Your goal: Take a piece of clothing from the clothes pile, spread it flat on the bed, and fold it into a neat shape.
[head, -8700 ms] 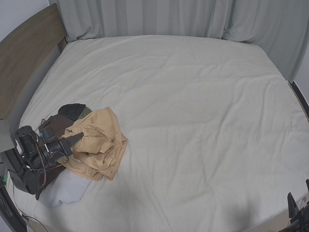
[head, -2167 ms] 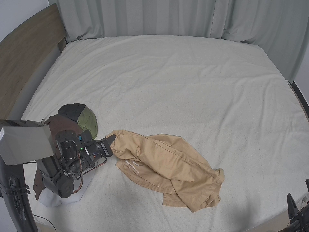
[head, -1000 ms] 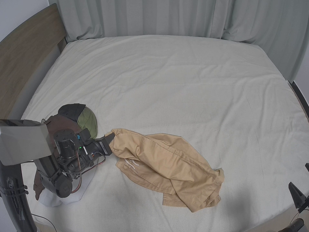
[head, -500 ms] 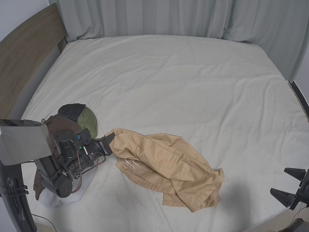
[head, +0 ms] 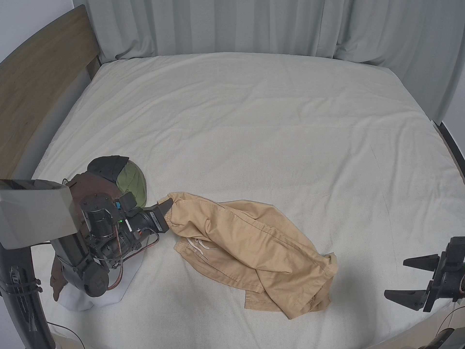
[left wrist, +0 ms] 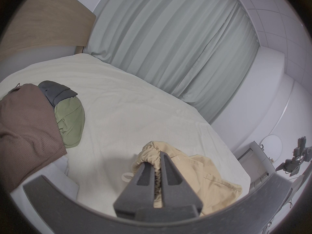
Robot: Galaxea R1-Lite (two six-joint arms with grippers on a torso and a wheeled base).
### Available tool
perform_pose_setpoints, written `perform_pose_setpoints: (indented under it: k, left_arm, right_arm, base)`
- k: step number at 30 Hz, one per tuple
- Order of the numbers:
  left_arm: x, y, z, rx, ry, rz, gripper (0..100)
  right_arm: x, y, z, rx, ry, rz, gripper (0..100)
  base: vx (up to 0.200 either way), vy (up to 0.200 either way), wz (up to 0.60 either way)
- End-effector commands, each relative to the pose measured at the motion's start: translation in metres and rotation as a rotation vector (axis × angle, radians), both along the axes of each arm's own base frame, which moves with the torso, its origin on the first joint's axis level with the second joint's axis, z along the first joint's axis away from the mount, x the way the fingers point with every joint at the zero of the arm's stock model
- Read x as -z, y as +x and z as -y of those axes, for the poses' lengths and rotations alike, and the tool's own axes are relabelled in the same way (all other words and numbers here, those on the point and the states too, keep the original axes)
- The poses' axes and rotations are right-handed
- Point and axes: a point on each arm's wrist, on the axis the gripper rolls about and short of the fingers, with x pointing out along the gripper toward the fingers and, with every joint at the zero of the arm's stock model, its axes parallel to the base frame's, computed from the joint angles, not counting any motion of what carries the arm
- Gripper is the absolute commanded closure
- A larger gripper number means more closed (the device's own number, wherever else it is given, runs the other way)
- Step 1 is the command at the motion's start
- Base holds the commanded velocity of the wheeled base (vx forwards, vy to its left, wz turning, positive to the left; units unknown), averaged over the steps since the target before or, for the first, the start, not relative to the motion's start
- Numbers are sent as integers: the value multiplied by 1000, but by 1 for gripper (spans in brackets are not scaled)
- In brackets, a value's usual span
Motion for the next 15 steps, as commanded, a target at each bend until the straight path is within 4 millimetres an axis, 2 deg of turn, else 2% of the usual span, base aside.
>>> perform_pose_setpoints:
  k: [1,7,11,12,15]
  left_arm:
    - [-2,0,0,0,-3,7,100]
    - [-2,0,0,0,-4,6,100]
    - [-1,0,0,1,-4,5,100]
    - [-1,0,1,3,-6,6,100]
    - [1,0,2,6,-4,0,100]
  right_arm:
    - [6,25,-11,-62,-14,-92,0]
    - [12,47,-16,-70,-3,-89,0]
    - [13,51,-17,-85,14,-87,0]
    - [16,60,-20,-124,41,-102,0]
    - [29,65,-21,-125,48,-171,0]
  base:
    - [0,0,0]
    - [0,0,0]
    - [0,0,0]
    - [0,0,0]
    - [0,0,0]
